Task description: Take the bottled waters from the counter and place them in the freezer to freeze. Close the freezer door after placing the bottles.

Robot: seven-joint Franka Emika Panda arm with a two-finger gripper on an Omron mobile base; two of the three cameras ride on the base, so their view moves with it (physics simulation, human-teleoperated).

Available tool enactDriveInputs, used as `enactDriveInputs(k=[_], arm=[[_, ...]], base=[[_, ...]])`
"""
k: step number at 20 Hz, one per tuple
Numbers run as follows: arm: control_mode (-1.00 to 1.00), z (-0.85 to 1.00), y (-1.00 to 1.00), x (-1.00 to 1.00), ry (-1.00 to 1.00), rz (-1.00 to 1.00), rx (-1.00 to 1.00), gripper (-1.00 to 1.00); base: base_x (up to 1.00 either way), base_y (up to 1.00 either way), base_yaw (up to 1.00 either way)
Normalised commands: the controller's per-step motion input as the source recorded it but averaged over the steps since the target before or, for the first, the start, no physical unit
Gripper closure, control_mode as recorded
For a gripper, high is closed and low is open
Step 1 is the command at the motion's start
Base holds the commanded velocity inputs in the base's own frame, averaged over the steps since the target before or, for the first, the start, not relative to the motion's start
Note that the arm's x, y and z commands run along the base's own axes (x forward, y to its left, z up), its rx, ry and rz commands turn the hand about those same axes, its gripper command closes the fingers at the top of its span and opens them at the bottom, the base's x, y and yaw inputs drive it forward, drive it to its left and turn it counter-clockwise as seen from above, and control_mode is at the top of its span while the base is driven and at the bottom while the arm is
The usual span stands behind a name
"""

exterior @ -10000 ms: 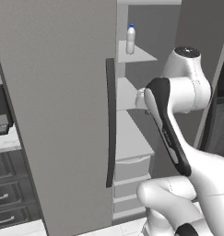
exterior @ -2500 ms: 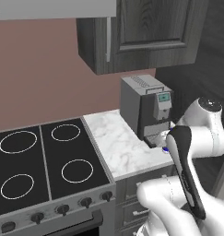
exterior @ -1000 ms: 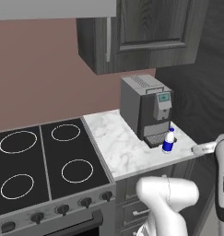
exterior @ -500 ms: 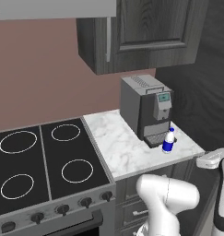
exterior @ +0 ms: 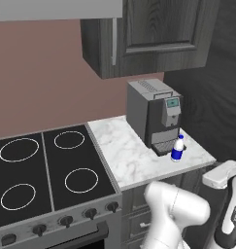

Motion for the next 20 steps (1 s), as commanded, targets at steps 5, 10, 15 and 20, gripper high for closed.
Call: enactDriveInputs(k=[5,10,15,20], arm=[[-1.00,-0.03,0.00,0.36,-0.05,0.00,0.00,-1.00],[-1.00,-0.02,0.00,0.38,-0.04,0.00,0.00,-1.00],[-1.00,-0.04,0.00,0.17,-0.05,0.00,0.00,-1.00],[-1.00,-0.03,0.00,0.06,-0.02,0.01,0.00,-1.00]], base=[[0.00,0.00,0.00],[0.00,0.00,0.00],[0.00,0.00,0.00],[0.00,0.00,0.00]])
